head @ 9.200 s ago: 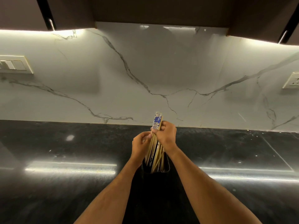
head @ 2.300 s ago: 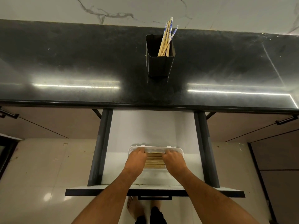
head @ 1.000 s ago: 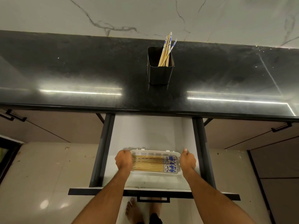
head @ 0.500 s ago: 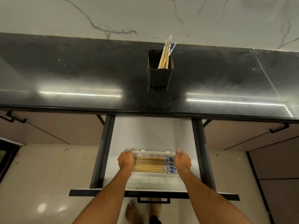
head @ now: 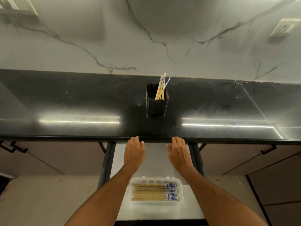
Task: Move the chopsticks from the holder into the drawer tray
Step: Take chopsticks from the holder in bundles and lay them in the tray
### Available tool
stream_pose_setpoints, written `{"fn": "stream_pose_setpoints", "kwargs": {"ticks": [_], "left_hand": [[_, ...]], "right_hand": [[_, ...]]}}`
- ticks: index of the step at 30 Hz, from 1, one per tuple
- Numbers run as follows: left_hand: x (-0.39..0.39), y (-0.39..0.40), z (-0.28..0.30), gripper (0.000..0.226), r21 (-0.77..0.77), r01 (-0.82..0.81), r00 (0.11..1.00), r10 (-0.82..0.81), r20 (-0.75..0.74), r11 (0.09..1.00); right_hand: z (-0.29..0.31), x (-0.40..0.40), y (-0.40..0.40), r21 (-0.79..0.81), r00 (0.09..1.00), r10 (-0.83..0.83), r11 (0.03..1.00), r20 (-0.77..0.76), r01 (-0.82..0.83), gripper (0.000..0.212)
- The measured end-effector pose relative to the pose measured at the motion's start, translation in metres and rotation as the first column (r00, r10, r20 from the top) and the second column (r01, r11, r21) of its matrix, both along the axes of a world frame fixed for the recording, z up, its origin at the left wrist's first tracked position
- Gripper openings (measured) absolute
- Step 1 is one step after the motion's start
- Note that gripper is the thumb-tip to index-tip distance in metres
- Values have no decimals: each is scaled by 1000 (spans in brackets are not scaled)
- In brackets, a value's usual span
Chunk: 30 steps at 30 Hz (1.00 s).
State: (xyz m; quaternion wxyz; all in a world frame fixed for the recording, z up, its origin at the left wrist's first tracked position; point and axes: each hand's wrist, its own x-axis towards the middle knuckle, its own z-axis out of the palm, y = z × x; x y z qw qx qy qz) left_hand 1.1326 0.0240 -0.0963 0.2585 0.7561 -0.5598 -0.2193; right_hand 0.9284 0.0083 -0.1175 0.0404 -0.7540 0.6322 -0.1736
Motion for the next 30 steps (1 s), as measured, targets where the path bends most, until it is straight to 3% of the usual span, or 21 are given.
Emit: {"fn": "stream_pose_setpoints", "kwargs": {"ticks": [6,13,17,21,25,30], "left_hand": [[-7,-60,75,34,-227,66,995,-46,91,972],[-20,-131,131,29,-325,109,992,-84,91,939],[-31,-174,145,29,-302,101,995,-89,53,948],[-40,-221,145,29,-241,119,992,-128,-21,963],[-42,-263,138,17,-147,105,982,-126,-140,983],[-42,-296,118,20,53,46,964,-30,-263,998]], "right_hand": [[71,10,-58,-165,995,52,984,-87,-66,42],[133,33,-131,-230,994,71,969,-79,-87,32],[146,45,-182,-181,984,131,972,-123,-152,24],[146,56,-232,-95,988,155,983,-10,-155,30],[138,65,-265,2,986,80,997,143,-81,20],[122,71,-278,43,970,-26,999,240,16,17]]}}
